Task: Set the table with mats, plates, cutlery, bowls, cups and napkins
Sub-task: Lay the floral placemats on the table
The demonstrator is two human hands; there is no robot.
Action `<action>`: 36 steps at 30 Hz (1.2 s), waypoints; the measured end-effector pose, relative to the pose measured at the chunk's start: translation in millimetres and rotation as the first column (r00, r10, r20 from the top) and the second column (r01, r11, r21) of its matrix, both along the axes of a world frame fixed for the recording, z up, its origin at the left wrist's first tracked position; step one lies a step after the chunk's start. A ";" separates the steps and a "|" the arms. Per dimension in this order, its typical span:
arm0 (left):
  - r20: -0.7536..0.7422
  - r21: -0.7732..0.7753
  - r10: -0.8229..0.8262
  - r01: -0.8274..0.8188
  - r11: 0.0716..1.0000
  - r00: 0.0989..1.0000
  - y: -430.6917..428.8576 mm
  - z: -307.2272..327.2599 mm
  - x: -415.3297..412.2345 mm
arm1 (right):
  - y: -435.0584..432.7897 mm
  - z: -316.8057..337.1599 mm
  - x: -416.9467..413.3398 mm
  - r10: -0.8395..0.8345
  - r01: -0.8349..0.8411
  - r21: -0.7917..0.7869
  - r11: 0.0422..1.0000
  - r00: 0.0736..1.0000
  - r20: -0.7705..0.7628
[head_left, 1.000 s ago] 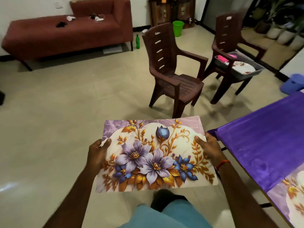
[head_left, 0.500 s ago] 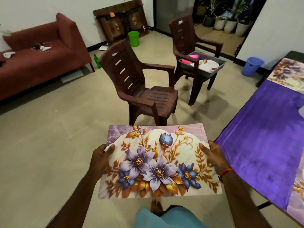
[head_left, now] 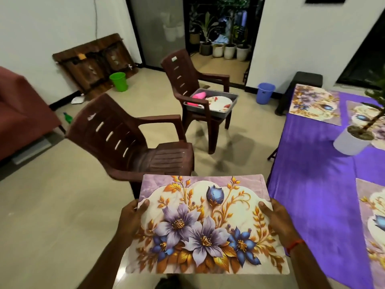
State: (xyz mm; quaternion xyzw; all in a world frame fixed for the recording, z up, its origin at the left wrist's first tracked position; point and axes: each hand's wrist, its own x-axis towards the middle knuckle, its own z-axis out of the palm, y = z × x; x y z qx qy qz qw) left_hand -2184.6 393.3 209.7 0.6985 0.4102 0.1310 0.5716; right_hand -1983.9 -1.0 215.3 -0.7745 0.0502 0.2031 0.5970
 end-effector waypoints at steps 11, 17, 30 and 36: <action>0.076 -0.084 -0.356 0.361 0.929 0.932 45.8 2.7 196.3 | 1.6 1.6 39.0 -0.354 0.355 -0.026 0.935 0.935 0.029; 0.035 -0.076 -0.539 0.540 0.838 0.841 41.0 -14.1 286.8 | -4.4 -0.1 33.6 -0.542 0.546 -0.077 0.835 0.838 0.061; 0.011 -0.139 -0.790 0.783 0.607 0.614 -38.8 -38.3 457.6 | -39.8 -14.7 47.6 -0.782 0.786 -0.112 0.608 0.617 0.087; -0.019 -0.209 -0.858 0.837 0.505 0.513 -78.2 -43.7 551.8 | -63.4 -36.5 87.0 -0.856 0.855 -0.093 0.510 0.515 0.046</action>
